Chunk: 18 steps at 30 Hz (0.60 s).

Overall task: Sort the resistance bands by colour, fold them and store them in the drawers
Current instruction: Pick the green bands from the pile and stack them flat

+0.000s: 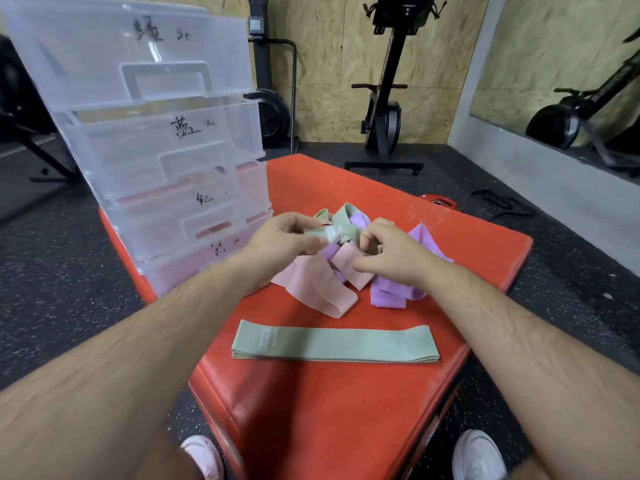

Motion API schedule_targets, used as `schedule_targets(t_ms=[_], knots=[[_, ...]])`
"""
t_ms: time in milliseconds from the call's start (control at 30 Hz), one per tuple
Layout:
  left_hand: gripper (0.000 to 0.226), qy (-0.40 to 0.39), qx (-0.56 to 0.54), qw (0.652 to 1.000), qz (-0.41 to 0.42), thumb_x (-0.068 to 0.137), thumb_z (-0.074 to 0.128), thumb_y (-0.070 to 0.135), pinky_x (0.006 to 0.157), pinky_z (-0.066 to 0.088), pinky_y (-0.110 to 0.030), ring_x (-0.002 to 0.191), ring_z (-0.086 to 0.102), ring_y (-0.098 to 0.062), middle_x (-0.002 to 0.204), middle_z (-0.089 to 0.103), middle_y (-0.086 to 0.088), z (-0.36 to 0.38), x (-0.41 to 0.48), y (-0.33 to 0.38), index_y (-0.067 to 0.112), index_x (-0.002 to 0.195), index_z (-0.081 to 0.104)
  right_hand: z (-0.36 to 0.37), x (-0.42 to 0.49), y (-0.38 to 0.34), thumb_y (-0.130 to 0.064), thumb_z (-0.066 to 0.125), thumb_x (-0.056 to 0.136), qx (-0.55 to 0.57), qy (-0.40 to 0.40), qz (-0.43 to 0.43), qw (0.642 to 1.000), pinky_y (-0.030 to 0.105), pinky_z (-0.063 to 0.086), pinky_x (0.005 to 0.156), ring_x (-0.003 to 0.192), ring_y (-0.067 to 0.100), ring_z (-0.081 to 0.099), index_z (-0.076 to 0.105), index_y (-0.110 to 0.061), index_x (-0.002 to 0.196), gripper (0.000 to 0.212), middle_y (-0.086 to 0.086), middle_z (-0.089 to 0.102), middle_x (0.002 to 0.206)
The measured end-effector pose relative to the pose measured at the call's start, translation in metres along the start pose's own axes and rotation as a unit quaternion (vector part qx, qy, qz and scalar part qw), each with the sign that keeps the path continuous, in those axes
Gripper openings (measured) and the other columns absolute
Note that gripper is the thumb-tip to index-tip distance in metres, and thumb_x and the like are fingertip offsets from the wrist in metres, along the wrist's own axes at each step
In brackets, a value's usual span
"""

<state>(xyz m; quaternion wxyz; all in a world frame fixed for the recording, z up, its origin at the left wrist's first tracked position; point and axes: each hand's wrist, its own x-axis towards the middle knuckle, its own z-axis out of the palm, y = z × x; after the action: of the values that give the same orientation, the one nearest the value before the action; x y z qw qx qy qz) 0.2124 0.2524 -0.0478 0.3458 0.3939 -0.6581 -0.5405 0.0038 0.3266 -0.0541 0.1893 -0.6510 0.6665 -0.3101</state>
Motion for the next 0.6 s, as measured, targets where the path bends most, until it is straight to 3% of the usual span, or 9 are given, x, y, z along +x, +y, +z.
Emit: schedule_targets(t_ms=[67,200,300,333,400,467,533,600], knots=[[0.022,0.033,0.051,0.998,0.003,0.082,0.075,0.005,0.076,0.053,-0.02,0.085,0.065,-0.011,0.1,0.07,-0.002,0.0,0.001,-0.003,0.017,0.1,0.072,0.001,0.0,-0.003,-0.033,0.068,0.076,0.037,0.006,0.001,0.999,0.033,0.045,0.077,0.079,0.01,0.049,0.056,-0.009,0.072,0.028,-0.007,0.049,0.089],[0.027,0.081,0.024,0.996,0.013,0.082,0.069,-0.002,0.078,0.057,-0.031,0.086,0.067,-0.018,0.097,0.071,-0.002,-0.002,0.003,0.0,0.024,0.091,0.072,0.001,0.0,-0.007,-0.017,0.065,0.091,0.078,0.011,0.0,0.997,0.033,0.042,0.072,0.076,0.014,0.048,0.057,0.008,0.083,0.028,0.005,0.05,0.083],[0.031,0.107,0.016,0.993,0.039,0.083,0.066,-0.006,0.068,0.055,-0.026,0.083,0.067,-0.016,0.096,0.071,-0.001,-0.003,0.004,0.003,0.024,0.089,0.071,0.002,0.0,-0.002,-0.01,0.067,0.086,0.131,-0.007,0.018,0.991,0.033,0.043,0.067,0.07,0.013,0.049,0.056,-0.009,0.087,0.011,0.0,0.054,0.079],[0.031,0.113,0.018,0.992,0.049,0.083,0.066,-0.006,0.063,0.051,-0.022,0.078,0.065,-0.013,0.091,0.07,0.002,-0.004,0.004,0.004,0.025,0.087,0.071,0.002,0.002,0.0,-0.006,0.068,0.084,0.121,-0.011,0.013,0.992,0.034,0.044,0.067,0.07,0.013,0.049,0.051,-0.017,0.093,0.021,-0.001,0.054,0.082],[0.033,0.12,0.021,0.99,0.064,0.082,0.065,-0.006,0.057,0.046,-0.018,0.072,0.061,-0.01,0.085,0.068,0.004,-0.005,0.005,0.005,0.027,0.085,0.071,0.003,0.004,0.004,-0.005,0.068,0.084,0.065,-0.037,0.005,0.997,0.036,0.046,0.069,0.072,0.014,0.049,0.043,-0.024,0.105,0.037,-0.002,0.053,0.088],[0.034,0.131,0.019,0.989,0.066,0.082,0.064,-0.006,0.059,0.05,-0.023,0.074,0.061,-0.013,0.082,0.068,0.005,-0.008,0.005,0.006,0.027,0.083,0.071,0.005,0.005,0.009,-0.016,0.068,0.088,-0.037,-0.074,0.015,0.996,0.036,0.049,0.07,0.074,0.015,0.056,0.043,-0.026,0.11,0.035,-0.005,0.058,0.087],[0.035,0.144,0.006,0.987,0.063,0.081,0.062,-0.007,0.071,0.059,-0.036,0.079,0.065,-0.017,0.084,0.069,0.002,-0.013,0.006,0.006,0.027,0.082,0.071,0.005,0.005,0.018,-0.03,0.064,0.091,-0.177,-0.107,0.041,0.978,0.036,0.046,0.07,0.08,0.018,0.059,0.049,-0.031,0.095,0.016,-0.005,0.059,0.085],[0.035,0.15,0.005,0.987,0.06,0.081,0.061,-0.009,0.081,0.058,-0.041,0.082,0.066,-0.02,0.084,0.068,0.0,-0.018,0.005,0.006,0.025,0.082,0.07,0.002,0.004,0.024,-0.036,0.059,0.095,-0.235,-0.113,0.076,0.962,0.035,0.043,0.069,0.082,0.02,0.056,0.045,-0.031,0.079,0.022,-0.004,0.057,0.081]])
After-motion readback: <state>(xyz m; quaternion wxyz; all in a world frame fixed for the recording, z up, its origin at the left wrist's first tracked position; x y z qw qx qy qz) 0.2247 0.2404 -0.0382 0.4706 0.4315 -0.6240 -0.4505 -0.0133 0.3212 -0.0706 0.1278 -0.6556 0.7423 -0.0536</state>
